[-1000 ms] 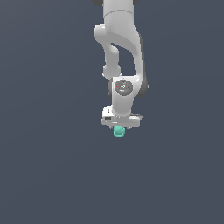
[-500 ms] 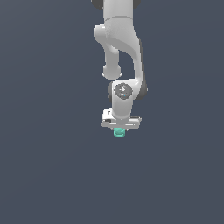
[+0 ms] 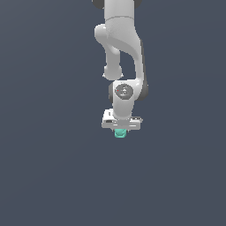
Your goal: Pick up the object and move it to a goal position.
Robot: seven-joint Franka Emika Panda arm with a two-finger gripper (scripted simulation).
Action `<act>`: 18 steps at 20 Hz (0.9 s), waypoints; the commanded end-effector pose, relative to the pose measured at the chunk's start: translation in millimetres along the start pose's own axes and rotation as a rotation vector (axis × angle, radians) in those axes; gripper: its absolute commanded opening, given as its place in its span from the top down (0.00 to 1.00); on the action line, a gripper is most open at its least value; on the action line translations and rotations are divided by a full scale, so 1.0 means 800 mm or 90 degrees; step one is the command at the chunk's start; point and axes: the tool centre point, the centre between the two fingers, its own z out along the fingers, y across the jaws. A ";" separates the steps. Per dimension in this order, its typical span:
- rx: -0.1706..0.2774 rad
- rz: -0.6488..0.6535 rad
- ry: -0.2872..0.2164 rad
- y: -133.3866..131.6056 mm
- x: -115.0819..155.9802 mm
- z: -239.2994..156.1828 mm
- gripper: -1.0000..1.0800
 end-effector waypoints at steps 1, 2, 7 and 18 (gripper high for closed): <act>0.000 0.000 0.000 0.004 -0.001 -0.003 1.00; 0.000 0.000 0.000 0.007 -0.001 -0.005 1.00; 0.000 0.000 0.000 0.031 -0.007 -0.025 1.00; 0.001 0.000 0.000 0.144 -0.035 -0.116 1.00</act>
